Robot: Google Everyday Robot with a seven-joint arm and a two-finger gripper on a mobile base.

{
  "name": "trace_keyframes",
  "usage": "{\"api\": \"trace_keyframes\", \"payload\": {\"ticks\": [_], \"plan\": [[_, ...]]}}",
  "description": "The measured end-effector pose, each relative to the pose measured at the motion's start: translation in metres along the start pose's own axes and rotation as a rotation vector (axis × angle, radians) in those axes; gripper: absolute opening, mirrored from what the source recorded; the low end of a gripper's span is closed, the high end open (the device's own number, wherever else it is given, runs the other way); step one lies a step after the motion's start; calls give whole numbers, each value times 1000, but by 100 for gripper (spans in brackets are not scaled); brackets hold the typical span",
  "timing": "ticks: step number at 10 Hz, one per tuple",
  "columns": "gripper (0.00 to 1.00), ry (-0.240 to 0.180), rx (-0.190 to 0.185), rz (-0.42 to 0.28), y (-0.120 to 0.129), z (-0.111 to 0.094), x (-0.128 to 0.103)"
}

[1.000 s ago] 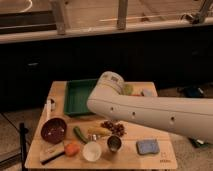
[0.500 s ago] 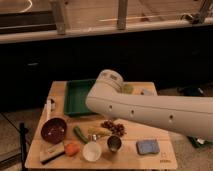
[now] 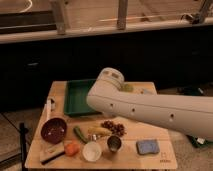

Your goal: Place sponge in tray

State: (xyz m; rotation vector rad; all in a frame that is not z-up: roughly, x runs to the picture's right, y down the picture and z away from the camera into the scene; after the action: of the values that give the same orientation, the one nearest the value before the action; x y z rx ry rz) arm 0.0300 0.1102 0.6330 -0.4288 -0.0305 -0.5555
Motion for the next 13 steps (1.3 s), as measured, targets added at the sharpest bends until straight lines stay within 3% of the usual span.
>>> {"api": "trace_keyframes", "payload": {"ticks": [9,11,13], "plan": [[3,-32,66,21,-23,-2,-8],[14,-35,74,32,-24,-2,-8],[37,-37,68,78,-12,0,8]]}}
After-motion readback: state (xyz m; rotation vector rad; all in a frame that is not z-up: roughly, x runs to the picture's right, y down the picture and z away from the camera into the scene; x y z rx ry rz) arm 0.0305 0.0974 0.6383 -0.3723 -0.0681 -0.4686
